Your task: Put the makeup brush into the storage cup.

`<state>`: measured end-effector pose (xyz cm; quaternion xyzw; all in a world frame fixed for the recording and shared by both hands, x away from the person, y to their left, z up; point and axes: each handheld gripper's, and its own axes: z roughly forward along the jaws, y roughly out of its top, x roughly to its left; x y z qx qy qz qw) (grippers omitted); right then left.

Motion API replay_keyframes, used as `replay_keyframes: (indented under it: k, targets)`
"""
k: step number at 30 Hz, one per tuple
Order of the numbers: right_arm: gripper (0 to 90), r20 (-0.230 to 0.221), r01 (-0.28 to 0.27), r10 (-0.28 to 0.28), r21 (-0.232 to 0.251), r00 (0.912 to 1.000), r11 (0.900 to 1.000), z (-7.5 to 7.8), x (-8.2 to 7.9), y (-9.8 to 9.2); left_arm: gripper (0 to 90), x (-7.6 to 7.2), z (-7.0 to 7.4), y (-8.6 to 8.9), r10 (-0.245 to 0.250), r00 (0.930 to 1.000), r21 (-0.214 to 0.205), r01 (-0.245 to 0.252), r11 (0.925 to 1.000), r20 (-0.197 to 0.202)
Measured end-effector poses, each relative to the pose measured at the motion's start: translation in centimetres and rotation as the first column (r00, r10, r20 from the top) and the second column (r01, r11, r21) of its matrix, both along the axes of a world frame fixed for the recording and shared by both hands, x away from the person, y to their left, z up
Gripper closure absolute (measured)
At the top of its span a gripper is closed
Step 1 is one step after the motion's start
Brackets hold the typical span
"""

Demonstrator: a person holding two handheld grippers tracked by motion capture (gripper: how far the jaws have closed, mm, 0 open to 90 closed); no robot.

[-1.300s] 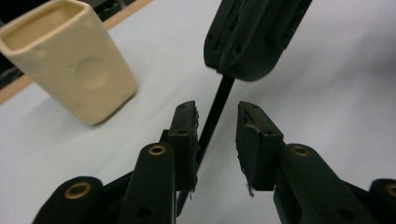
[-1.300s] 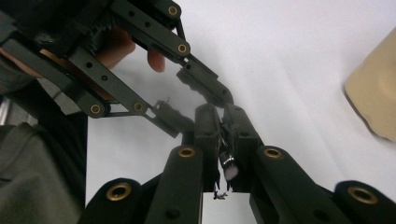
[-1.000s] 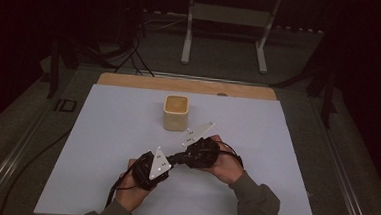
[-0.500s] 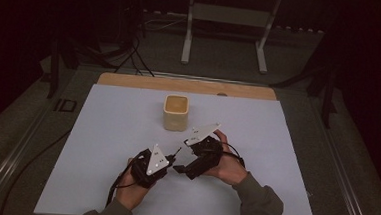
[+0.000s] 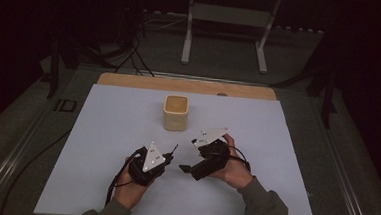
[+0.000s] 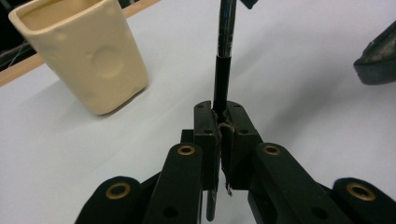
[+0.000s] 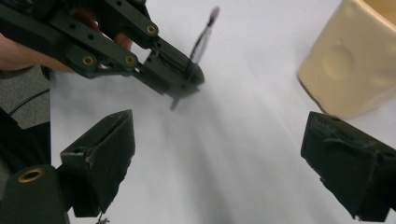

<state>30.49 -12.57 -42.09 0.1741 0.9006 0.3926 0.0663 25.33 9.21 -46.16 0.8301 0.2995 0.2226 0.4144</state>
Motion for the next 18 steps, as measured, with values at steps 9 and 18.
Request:
replay_keyframes:
  k: [9, 18]
  targets:
    - [9.8, 0.016, 0.024, -0.024, -0.008, 0.9996, 0.9997, -0.2, -0.7, -1.4, 86.8, 0.4, 0.5, 0.8, 0.027, 0.9996, -0.038, -0.028, 0.9989, -0.007]
    - [9.8, 0.02, 0.054, -0.053, -0.004, 0.9984, 0.9986, -0.7, -1.3, -3.0, 86.8, 0.9, 1.4, 1.3, 0.051, 0.9987, -0.072, -0.05, 0.9962, 0.008]
